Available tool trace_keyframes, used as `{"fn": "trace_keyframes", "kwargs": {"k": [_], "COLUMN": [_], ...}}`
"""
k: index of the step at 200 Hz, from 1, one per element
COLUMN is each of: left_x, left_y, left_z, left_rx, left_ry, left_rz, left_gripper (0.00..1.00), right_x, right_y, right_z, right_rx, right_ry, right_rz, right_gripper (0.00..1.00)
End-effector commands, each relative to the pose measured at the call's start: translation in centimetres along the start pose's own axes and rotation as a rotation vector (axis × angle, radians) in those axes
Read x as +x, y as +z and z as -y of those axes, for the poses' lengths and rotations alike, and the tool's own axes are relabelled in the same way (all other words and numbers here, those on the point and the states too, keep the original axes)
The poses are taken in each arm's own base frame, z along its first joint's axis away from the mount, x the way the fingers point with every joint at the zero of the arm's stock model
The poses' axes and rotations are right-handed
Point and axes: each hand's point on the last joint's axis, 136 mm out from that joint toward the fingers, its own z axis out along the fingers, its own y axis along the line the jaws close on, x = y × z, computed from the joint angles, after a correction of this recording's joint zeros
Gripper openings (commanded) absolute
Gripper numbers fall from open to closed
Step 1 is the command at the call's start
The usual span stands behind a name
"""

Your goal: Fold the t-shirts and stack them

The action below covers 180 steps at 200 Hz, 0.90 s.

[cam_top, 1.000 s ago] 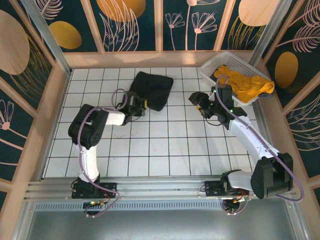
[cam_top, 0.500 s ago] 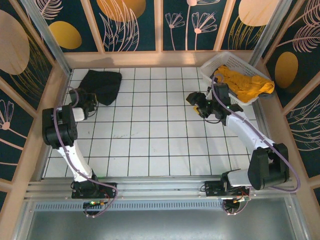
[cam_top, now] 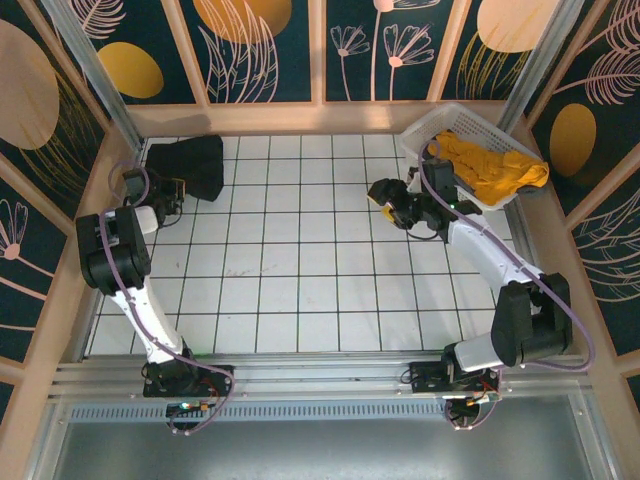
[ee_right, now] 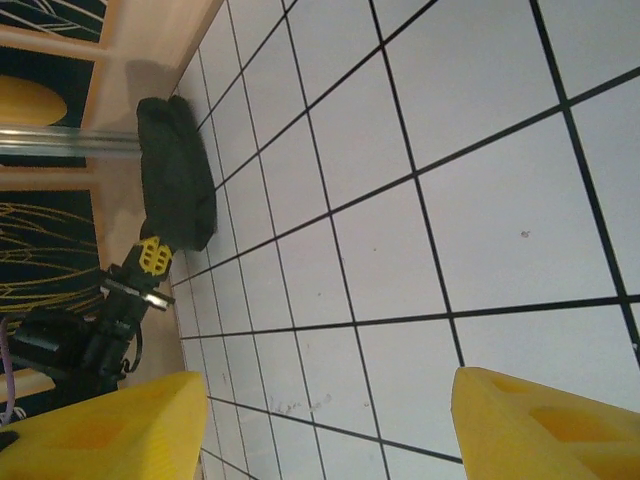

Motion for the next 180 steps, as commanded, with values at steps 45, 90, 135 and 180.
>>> {"fn": "trace_keyframes", "kwargs": {"k": [45, 90, 135, 180], "left_x": [0.3, 1.3, 4.7, 2.9], "left_y": [-2.6, -11.2, -17.0, -26.2], "left_z": [0.4, 5.2, 6.7, 7.2], "left_rx": [-0.109, -0.121, -0.022, -0.144], "left_ry": [0.150, 0.251, 0.217, 0.391], "left_rz": [0.004, 0.183, 0.286, 0.557], "left_gripper": [0.50, 0.99, 0.99, 0.99], "right_x": [-0.9, -2.4, -5.4, -11.3], "right_y": [-1.2, -4.7, -6.0, -12.7], "right_z": [-5.5, -10.1, -10.4, -5.0], "right_rx": [-0.228, -0.367, -0.326, 0.153], "right_ry": [-0.141, -0.245, -0.218, -0.255], "right_rz": [0.020, 0.156, 0.218, 0.583], "right_gripper": [0.66, 0.81, 0.99, 0.99]}}
